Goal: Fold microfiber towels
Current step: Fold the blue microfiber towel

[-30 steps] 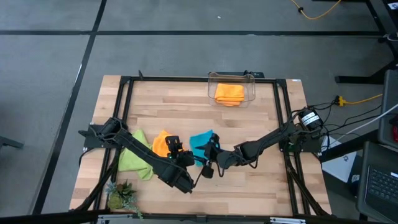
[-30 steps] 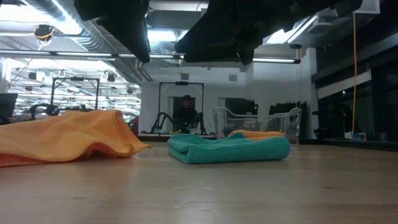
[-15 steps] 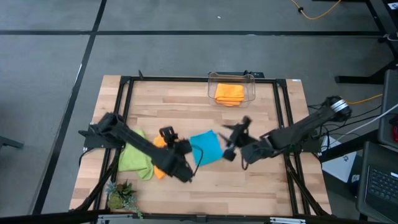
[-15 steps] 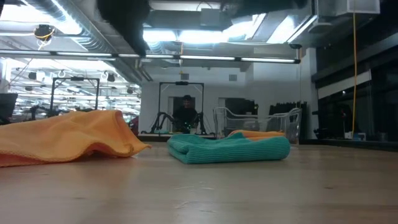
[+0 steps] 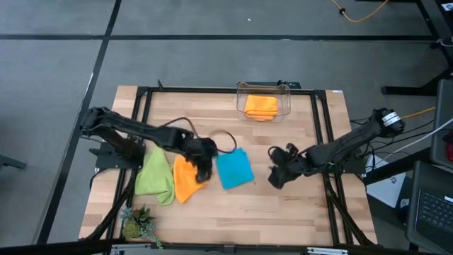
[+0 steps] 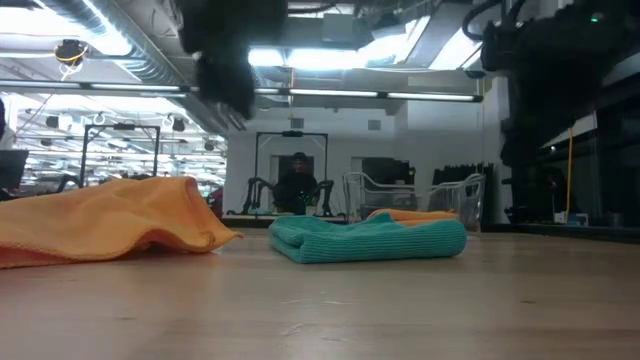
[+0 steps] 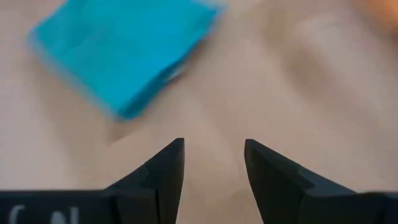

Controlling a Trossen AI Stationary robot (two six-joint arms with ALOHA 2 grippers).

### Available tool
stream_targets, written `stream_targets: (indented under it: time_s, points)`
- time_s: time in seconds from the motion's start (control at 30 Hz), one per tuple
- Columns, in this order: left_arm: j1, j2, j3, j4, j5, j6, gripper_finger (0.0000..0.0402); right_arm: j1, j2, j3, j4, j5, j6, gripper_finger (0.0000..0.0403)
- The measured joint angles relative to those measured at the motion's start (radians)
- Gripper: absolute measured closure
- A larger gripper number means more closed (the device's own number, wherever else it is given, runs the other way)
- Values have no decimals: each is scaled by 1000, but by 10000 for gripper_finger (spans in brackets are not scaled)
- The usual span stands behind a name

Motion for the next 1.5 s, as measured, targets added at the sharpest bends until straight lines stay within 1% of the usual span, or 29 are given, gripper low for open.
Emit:
stream_targets:
  time_s: [0.03,0.07,0.1,0.13,0.17,0.2,0.23,0.3,0.37,0.43,0.47,0.5,0.6,0.67,0.73,0.8,0.9,1.07,1.2,1.27,1.33,1.5]
  points:
    - [-6,-2,-51,202,142,69,240,0,-1,-14,52,-39,-35,232]
    - [-17,1,-91,401,246,132,240,0,-2,-26,96,-67,-79,232]
    - [-31,1,-123,571,314,181,240,0,-2,-35,130,-79,-126,232]
    - [-47,2,-150,718,340,223,240,1,2,-43,176,-81,-173,232]
    - [-62,7,-167,823,329,264,240,2,7,-52,232,-81,-220,232]
    - [-78,10,-182,883,280,303,240,2,9,-66,273,-77,-274,232]
    - [-98,11,-189,896,206,334,241,2,13,-82,316,-72,-329,232]
    - [-143,12,-186,869,-17,403,241,2,33,-109,427,-67,-424,232]
    - [-197,11,-166,758,-288,467,241,2,41,-139,491,-65,-500,232]
    - [-253,12,-144,626,-544,462,241,2,64,-161,575,-66,-556,232]
    - [-274,12,-128,560,-629,429,241,2,68,-172,591,-65,-577,232]
    - [-285,15,-112,510,-664,380,241,2,74,-179,604,-65,-592,232]
    - [-296,35,-103,419,-672,215,241,0,105,-177,660,-65,-640,232]
    - [-291,82,-100,431,-660,190,241,0,127,-177,710,-63,-700,232]
    - [-291,130,-102,423,-650,189,241,0,146,-176,738,-62,-769,232]
    - [-288,188,-95,455,-631,209,241,0,164,-176,784,-63,-812,232]
    - [-288,243,-65,452,-632,235,234,0,180,-176,805,-66,-814,232]
    - [-285,279,-28,452,-651,262,206,-2,186,-176,806,-66,-768,229]
    - [-277,279,-28,436,-652,258,176,-2,189,-175,799,-66,-761,206]
    - [-278,286,-28,441,-620,258,167,-2,196,-174,802,-66,-764,191]
    - [-285,312,-28,454,-585,260,165,-2,211,-174,804,-70,-787,179]
    - [-306,386,-29,478,-582,262,168,-2,289,-175,837,-78,-908,167]
